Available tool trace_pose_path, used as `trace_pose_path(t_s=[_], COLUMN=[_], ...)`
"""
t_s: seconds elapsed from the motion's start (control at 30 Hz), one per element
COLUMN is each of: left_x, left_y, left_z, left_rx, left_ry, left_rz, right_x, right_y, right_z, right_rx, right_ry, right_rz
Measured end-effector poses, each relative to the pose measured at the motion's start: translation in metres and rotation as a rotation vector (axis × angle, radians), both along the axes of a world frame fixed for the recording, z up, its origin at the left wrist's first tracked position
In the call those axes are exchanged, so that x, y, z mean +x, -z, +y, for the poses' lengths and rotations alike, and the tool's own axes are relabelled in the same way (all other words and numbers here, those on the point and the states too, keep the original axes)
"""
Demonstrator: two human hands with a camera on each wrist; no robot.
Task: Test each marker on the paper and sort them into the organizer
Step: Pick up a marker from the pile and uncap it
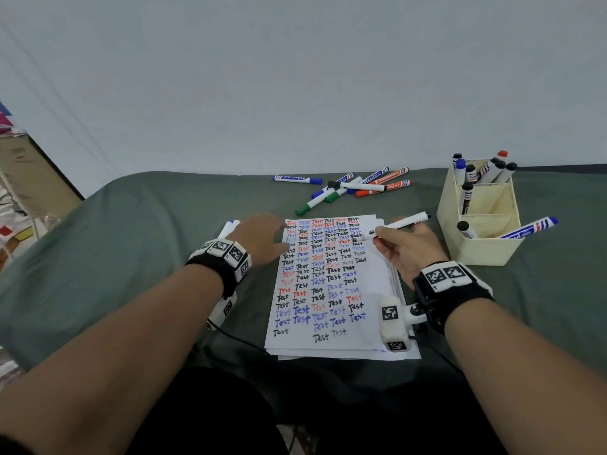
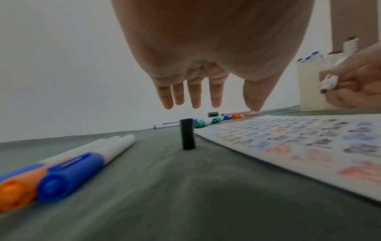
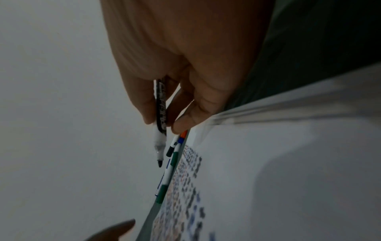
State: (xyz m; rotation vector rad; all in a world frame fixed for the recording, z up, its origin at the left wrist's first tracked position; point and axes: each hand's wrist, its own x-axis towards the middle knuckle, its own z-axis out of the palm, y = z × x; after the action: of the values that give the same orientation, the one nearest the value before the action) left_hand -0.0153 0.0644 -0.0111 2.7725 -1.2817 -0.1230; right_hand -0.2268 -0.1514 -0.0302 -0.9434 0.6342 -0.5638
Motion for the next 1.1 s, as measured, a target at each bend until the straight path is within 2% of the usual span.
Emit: trace_pose_path(t_s=[0.1, 0.2, 0.3, 0.4, 0.63, 0.97, 1.1], left_x=[-0.02, -0.041, -0.053, -0.058, -0.059, -0.055, -0.054], left_y=[-0.003, 0.004, 0.014, 0.022, 0.034, 0.027, 0.028], left_z=[-0.014, -0.027, -0.035, -0.038, -0.038, -0.047, -0.047], left_rx=[0.03, 0.171, 0.344, 0.419, 0.452, 0.569, 0.558], left_ry=[0.13, 0.227, 0.216, 0.204, 0.178, 0.137, 0.118], left_rz=[-0.017, 0.081, 0.165, 0.187, 0.223, 0.294, 0.332], right_x=[-0.002, -0.004, -0.005, -0.004, -0.003, -0.003, -0.003], right_y=[0.006, 0.013, 0.017, 0.021, 0.028, 0.032, 0.033], right_z=[0.001, 0.003, 0.002, 0.002, 0.0, -0.002, -0.002], right_rx=[-0.062, -0.115, -0.13, -0.187, -0.272, -0.322, -0.377], right_ry=[-0.028, -0.026, -0.011, -0.018, -0.041, -0.042, -0.068], right_rz=[0.066, 0.108, 0.098, 0.109, 0.143, 0.17, 0.2])
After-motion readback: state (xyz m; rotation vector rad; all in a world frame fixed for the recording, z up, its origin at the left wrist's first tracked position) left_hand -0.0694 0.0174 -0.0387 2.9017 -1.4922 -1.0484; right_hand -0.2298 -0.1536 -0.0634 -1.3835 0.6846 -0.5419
